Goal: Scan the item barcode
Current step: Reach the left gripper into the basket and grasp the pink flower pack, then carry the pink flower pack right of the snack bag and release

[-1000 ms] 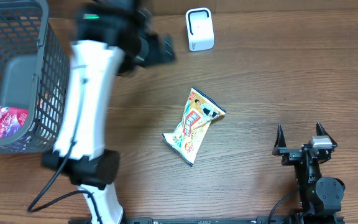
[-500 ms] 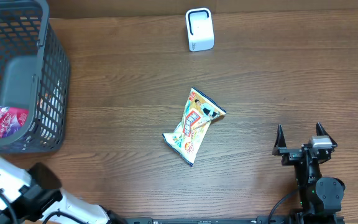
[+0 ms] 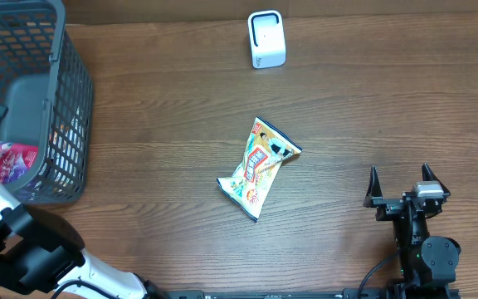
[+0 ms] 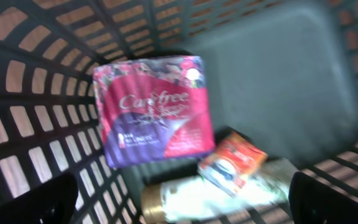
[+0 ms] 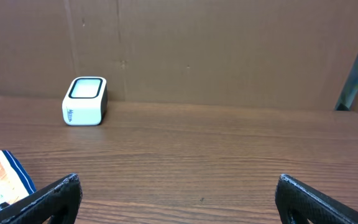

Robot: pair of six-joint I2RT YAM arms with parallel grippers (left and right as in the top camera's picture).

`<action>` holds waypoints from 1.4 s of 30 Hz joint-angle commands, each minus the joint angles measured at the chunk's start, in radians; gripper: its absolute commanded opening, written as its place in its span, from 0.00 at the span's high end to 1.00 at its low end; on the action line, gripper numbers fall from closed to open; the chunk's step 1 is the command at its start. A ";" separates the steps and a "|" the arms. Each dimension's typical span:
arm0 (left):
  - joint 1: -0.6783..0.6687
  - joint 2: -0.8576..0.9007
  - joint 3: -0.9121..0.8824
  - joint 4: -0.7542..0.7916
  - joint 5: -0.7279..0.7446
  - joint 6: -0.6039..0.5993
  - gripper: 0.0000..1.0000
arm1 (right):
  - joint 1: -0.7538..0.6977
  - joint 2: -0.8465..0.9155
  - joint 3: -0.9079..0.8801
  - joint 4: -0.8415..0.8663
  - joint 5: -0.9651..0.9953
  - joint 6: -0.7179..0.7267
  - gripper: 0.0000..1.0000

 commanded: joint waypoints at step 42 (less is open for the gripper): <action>-0.037 -0.011 0.079 0.048 -0.014 0.030 0.96 | -0.001 -0.008 -0.010 0.006 -0.002 -0.001 0.00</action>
